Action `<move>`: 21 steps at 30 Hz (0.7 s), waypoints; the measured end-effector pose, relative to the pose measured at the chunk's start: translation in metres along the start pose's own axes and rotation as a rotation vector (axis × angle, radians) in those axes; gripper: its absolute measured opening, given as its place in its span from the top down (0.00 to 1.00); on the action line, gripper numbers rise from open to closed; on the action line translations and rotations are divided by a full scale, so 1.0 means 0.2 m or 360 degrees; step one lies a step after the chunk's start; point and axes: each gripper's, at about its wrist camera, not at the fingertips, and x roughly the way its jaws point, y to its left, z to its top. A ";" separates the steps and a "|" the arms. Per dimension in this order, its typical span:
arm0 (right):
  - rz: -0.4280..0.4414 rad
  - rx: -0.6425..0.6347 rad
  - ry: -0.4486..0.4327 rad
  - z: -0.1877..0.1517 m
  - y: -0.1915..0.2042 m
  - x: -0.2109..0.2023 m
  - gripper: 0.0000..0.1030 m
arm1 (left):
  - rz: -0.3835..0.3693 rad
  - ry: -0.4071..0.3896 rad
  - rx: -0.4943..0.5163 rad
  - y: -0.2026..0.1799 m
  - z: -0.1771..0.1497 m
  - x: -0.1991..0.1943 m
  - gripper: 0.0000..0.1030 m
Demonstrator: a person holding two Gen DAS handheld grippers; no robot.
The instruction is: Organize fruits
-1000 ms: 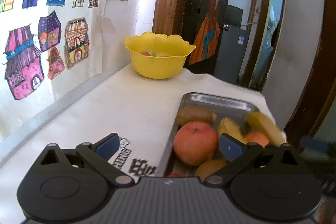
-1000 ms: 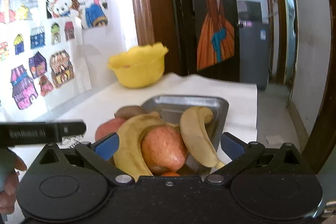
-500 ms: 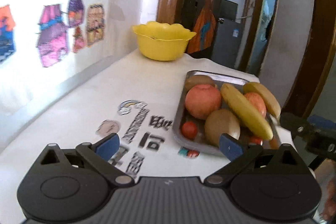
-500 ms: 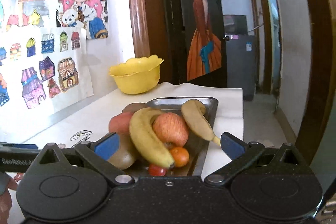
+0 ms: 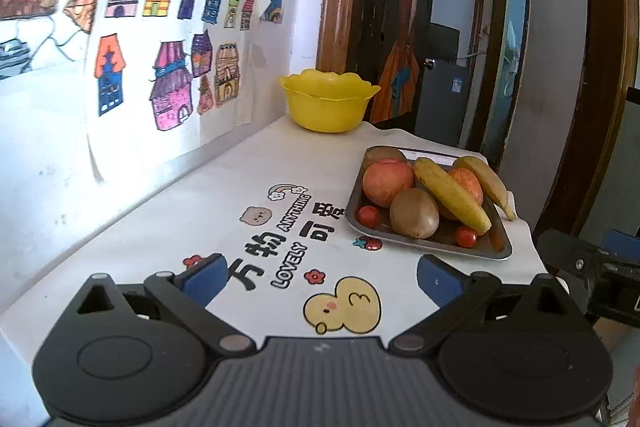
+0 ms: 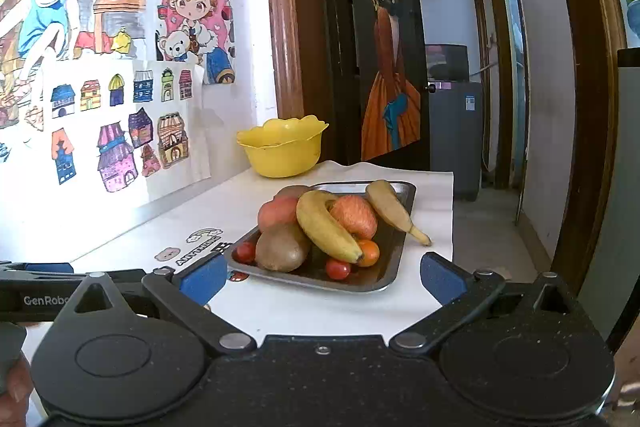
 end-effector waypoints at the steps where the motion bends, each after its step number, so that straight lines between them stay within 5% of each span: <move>1: 0.0004 -0.0001 0.0005 -0.01 0.00 -0.01 0.01 | 0.0008 0.0002 0.0001 0.00 -0.01 -0.01 0.01; 21: 0.0019 0.0017 0.0043 -0.07 0.00 -0.02 0.01 | 0.0090 -0.0040 0.0006 0.01 -0.08 -0.07 0.01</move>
